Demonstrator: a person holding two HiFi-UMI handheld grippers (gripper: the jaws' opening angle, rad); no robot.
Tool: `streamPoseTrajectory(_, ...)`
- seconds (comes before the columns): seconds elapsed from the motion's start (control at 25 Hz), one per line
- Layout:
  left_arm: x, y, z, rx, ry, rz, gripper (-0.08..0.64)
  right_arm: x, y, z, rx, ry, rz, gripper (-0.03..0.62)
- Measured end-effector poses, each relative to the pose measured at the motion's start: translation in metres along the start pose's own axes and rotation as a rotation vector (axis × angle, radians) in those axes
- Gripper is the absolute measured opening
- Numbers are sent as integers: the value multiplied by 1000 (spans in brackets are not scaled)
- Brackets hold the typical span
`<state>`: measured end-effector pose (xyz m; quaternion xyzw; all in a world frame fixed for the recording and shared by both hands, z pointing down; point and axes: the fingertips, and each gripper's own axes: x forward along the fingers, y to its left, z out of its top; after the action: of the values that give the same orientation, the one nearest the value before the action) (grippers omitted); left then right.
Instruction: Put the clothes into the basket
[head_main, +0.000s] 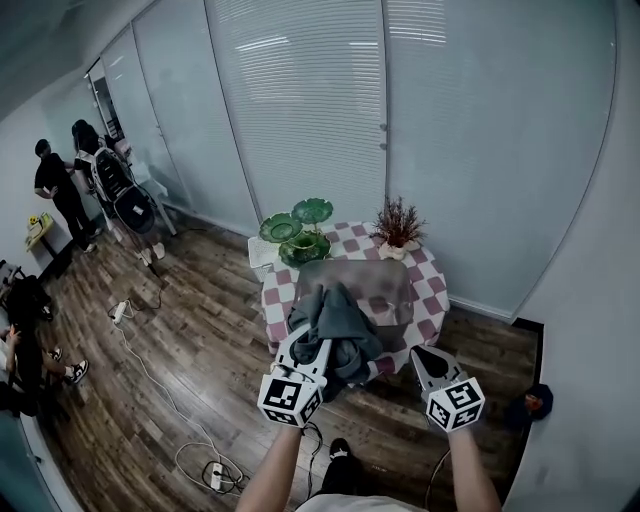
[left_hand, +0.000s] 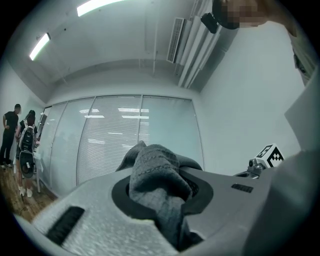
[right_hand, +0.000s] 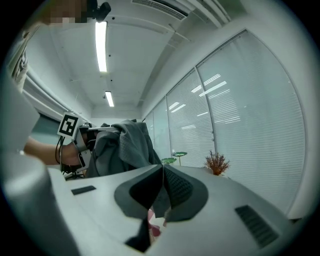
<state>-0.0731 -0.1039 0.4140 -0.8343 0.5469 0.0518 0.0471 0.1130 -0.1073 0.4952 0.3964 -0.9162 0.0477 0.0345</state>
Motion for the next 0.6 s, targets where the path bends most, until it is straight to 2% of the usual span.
streamPoseTrajectory(0.6,63,56,15,4,-41,-13,80,71,-25,14,-3,14,-3,25)
